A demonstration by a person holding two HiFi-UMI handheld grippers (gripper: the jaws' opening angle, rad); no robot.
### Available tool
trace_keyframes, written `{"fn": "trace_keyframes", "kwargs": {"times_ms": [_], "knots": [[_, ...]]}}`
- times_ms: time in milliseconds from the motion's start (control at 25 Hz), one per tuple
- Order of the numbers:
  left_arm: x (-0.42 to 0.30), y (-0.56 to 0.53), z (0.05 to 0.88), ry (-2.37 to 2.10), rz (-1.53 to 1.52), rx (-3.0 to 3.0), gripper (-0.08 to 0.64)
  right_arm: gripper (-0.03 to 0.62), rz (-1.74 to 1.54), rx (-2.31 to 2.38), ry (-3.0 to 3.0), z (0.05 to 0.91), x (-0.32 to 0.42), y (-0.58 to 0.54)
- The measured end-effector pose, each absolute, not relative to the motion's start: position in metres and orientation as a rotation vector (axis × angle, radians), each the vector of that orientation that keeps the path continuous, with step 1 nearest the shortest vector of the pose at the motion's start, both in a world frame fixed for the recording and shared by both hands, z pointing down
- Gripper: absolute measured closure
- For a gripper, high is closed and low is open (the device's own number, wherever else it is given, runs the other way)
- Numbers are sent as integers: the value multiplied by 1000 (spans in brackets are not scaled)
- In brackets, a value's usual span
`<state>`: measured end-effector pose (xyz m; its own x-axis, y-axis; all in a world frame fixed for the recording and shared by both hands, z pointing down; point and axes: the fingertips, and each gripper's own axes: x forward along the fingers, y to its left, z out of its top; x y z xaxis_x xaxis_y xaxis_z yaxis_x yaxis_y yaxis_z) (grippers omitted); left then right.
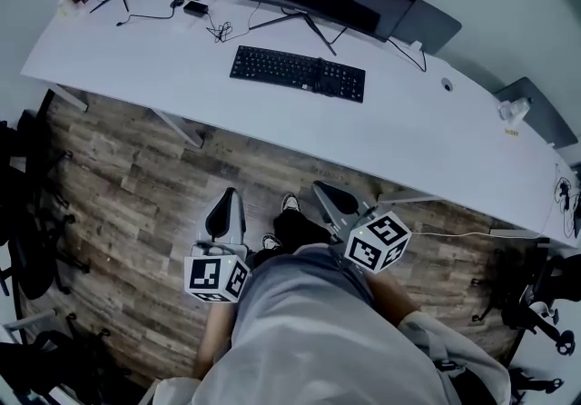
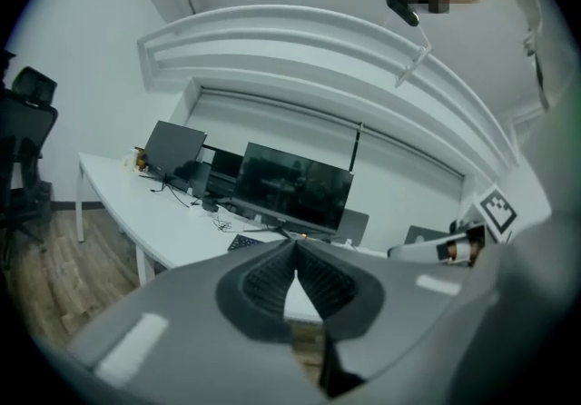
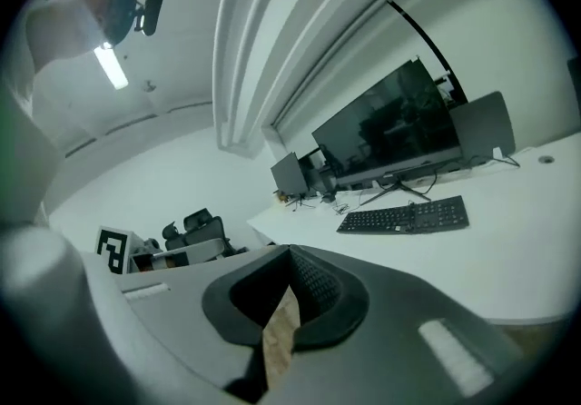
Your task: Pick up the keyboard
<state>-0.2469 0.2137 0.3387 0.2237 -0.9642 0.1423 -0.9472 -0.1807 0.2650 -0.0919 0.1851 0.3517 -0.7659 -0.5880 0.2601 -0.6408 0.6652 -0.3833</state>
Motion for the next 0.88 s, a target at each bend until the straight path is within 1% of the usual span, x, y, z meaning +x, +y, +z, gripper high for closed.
{"fn": "trace_keyframes", "kwargs": {"times_ms": [200, 520, 760, 880], "knots": [[-246, 172, 346, -1730, -14, 2265, 560, 592, 709, 1053, -2745, 365, -103, 150], [-262, 80, 341, -1639, 72, 2333, 560, 591, 817, 1125, -2728, 373, -126, 60], [-260, 12, 339, -1549, 131, 2379, 560, 591, 879, 1247, -2713, 366, -122, -5], [-252, -21, 339, -1474, 165, 2401, 560, 591, 964, 1292, -2709, 367, -117, -31]]}}
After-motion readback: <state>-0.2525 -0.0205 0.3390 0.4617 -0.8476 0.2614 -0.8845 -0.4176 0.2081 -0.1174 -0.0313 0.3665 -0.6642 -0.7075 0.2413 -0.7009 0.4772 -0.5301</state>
